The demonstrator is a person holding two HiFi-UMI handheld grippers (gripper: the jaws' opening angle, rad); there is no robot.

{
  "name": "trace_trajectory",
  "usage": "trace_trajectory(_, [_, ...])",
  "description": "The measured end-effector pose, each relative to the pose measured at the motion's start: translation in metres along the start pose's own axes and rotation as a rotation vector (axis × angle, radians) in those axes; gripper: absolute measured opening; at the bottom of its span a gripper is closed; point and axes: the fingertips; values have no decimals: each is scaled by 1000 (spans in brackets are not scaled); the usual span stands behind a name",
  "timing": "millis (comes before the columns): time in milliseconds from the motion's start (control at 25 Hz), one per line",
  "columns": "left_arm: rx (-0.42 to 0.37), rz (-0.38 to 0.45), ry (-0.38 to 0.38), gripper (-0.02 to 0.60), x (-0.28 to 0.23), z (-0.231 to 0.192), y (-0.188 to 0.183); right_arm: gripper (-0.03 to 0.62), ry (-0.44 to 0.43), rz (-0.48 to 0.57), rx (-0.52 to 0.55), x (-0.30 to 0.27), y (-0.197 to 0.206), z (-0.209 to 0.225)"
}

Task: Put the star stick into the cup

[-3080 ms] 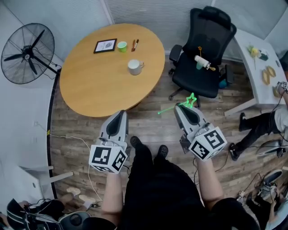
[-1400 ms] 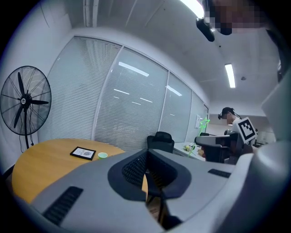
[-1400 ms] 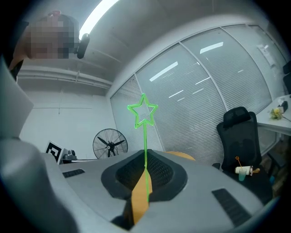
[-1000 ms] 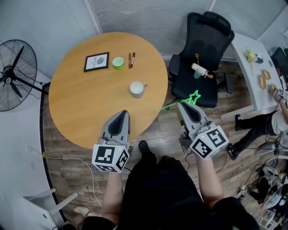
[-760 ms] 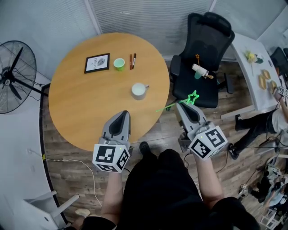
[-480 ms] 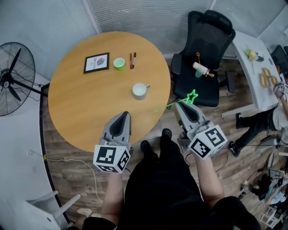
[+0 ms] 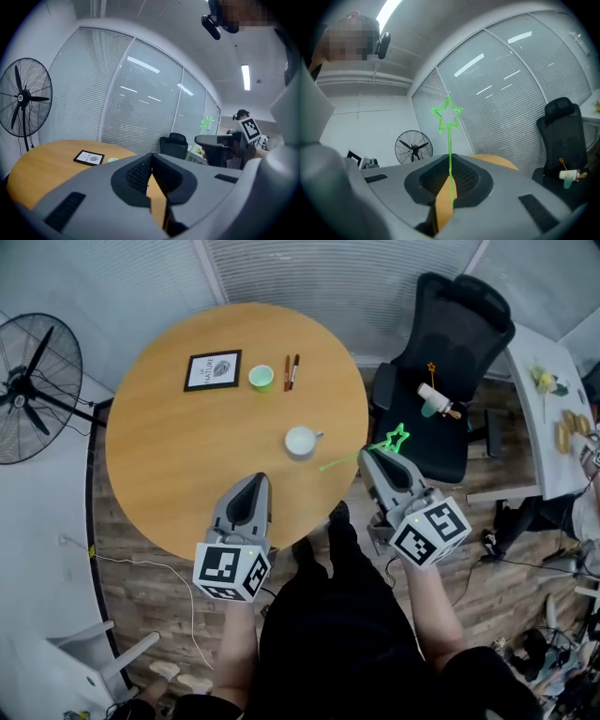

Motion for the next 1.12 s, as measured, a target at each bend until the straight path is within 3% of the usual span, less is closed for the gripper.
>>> trace_trajectory(520, [42,7,-187,-2,-59,-22,-16,26,-197,-88,-23,-88,-12,52])
trace_trajectory(1120, [97,-5,-390,-2,-82,-26,1,26,-378,-241,-59,-140,22,82])
Point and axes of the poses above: the fingertips, and each gripper's own axes: x backward along the fingers, z to its right, y out of its underside, and after that the axes turned 2 degrees about x, right-handed
